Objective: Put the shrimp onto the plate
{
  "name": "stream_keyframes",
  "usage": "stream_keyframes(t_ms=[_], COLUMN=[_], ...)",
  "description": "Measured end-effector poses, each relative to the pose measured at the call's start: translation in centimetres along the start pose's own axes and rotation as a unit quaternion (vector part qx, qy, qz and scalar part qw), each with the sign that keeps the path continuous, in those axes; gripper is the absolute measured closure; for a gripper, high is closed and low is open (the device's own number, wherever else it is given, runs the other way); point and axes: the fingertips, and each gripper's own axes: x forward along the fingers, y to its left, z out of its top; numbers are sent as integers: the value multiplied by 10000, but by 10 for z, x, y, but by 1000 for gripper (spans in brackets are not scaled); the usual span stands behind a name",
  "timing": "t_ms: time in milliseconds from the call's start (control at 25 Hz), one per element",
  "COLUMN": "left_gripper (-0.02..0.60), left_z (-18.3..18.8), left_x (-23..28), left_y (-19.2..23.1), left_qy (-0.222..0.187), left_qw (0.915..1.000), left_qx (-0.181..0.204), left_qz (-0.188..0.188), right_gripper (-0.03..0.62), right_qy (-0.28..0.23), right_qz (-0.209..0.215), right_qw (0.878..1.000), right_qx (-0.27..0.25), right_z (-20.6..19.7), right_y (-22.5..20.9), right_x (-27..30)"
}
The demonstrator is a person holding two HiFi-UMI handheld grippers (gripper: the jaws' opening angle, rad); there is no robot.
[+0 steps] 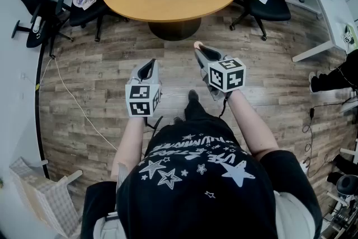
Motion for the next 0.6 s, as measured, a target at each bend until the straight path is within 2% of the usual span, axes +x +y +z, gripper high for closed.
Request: stream_keyframes(t_ms=[600], left_gripper=[580], left_z=[-3], left_x=[13], left_y=[8], left_qy=[78], left_qw=[9998], left_qx=[-170], left_qz=[22], right_gripper=[531], right_qy=[86], right_qz=[30], right_qw=[10000], right_qx=[-33], right_z=[3], right_y=[-7], right_x=[12])
